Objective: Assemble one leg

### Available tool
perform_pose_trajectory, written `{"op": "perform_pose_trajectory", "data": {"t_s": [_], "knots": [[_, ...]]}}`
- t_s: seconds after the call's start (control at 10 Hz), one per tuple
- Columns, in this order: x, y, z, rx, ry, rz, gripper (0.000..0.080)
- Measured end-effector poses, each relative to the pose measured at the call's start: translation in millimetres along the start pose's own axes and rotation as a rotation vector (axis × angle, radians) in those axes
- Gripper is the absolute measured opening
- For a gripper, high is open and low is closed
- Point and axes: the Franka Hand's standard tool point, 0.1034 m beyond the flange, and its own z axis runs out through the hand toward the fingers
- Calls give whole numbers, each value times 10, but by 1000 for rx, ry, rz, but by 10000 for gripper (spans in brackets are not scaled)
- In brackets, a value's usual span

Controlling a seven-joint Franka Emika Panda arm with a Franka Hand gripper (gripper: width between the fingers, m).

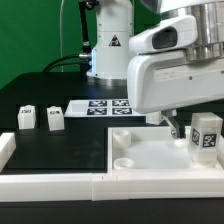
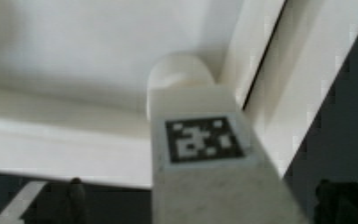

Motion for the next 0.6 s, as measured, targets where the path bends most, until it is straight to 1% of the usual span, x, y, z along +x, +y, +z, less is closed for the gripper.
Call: {"op": "perform_pose_trajectory", "data": {"t_s": [0.1,0.2,0.4,0.6], "knots": [[61,-1,-18,15,-52,2,649],[123,26,-22,8,-18,5,649],[120,37,-25,6,-11,5,649],[109,84,-3,5,-7,1,649]]}}
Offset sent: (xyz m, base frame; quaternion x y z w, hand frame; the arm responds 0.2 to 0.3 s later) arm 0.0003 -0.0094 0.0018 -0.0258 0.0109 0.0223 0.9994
